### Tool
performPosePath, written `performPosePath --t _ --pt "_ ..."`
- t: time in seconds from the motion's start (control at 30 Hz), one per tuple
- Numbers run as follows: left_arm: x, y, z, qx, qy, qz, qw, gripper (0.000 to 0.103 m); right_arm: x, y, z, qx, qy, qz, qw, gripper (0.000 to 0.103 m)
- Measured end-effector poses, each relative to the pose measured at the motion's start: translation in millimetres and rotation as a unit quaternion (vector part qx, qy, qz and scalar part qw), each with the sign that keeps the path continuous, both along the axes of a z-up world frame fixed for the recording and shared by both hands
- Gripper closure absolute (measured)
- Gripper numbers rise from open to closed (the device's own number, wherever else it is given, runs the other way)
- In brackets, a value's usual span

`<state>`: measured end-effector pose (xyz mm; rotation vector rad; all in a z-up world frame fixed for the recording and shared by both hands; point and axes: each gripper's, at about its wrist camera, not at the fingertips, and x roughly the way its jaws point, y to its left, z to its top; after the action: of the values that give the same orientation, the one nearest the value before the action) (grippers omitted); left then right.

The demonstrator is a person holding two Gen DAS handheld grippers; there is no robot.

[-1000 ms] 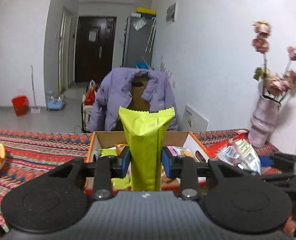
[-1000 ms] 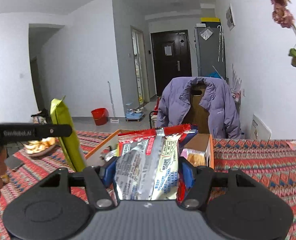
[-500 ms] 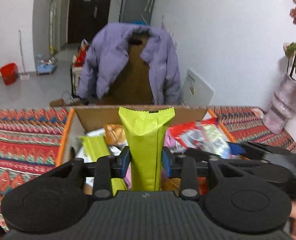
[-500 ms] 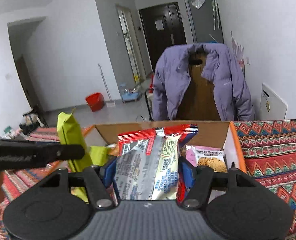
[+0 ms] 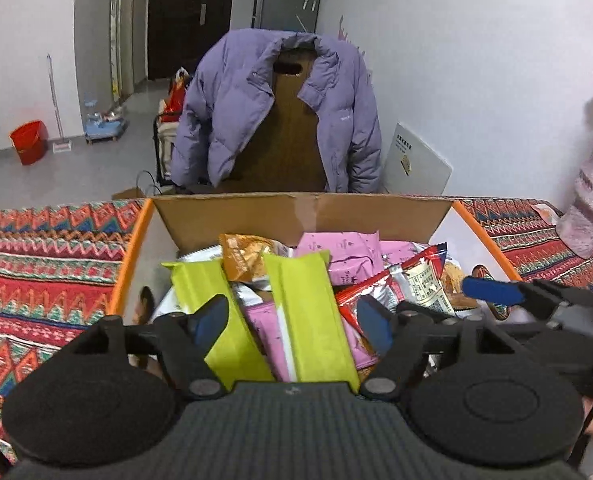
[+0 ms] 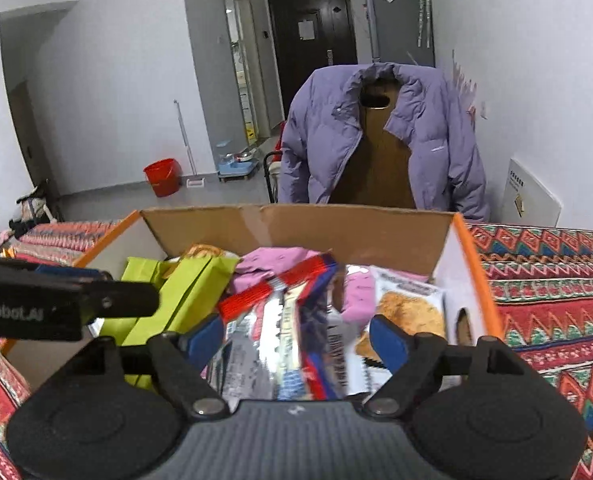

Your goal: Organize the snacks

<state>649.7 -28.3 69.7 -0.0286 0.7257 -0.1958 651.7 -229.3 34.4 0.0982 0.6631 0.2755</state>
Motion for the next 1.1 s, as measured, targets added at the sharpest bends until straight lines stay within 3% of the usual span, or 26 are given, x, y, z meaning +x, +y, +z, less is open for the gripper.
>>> performPosePath --t 0.33,0.5,0.67,1.1 --pt "-37.8 16.9 19.6 0.017 -0.009 0.025 0.9995 0.019 -30.8 -25.2 37.7 -0.038 0.0 -0.013 0.999 0.015" --pt "-69.2 21.3 28.2 0.043 -0.029 0.052 0.9973 0.007 -59.2 -33.4 60.6 -0.06 0.003 -0.016 0.998 0.01" --pt "-101.6 30.7 36.6 0.031 -0.047 0.066 0.9963 0.001 -90.8 -32.6 74.8 -0.07 -0.003 -0.01 0.997 0.006" --pt "-181.8 28.6 43.2 0.026 -0.141 0.062 0.9877 0.0 -169.3 -41.9 80.4 -0.023 -0.082 -0.052 0.995 0.004"
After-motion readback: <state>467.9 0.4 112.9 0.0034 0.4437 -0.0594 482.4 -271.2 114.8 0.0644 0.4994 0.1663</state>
